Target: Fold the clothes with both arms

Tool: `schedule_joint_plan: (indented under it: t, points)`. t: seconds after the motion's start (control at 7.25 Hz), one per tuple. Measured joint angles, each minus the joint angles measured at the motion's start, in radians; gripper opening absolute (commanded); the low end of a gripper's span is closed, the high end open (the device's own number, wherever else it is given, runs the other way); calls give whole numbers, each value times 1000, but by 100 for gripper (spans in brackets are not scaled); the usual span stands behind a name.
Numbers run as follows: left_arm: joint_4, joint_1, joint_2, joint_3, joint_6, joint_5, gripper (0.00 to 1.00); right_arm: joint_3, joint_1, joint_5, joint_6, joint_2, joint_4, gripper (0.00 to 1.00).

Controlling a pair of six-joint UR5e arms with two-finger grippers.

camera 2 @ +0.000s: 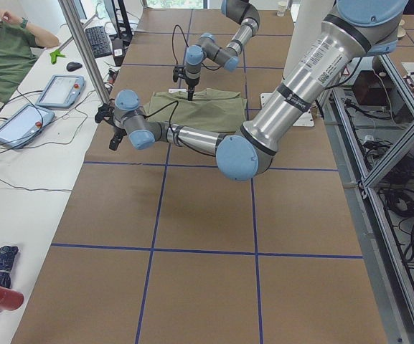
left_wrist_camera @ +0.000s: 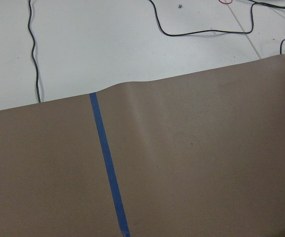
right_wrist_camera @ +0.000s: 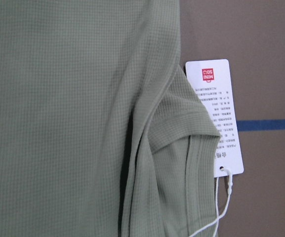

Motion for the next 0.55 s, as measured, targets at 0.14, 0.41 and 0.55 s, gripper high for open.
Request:
schedule_joint_plan:
  t: [0.14, 0.41, 0.55]
  points:
    - [0, 0, -1, 0, 0, 0, 100, -11, 0, -9, -3, 1, 7, 100]
    - [0, 0, 0, 0, -1, 0, 100, -22, 1, -15, -7, 1, 10, 100]
    - [0, 0, 0, 0, -1, 0, 100, -26, 1, -17, -8, 1, 10, 100]
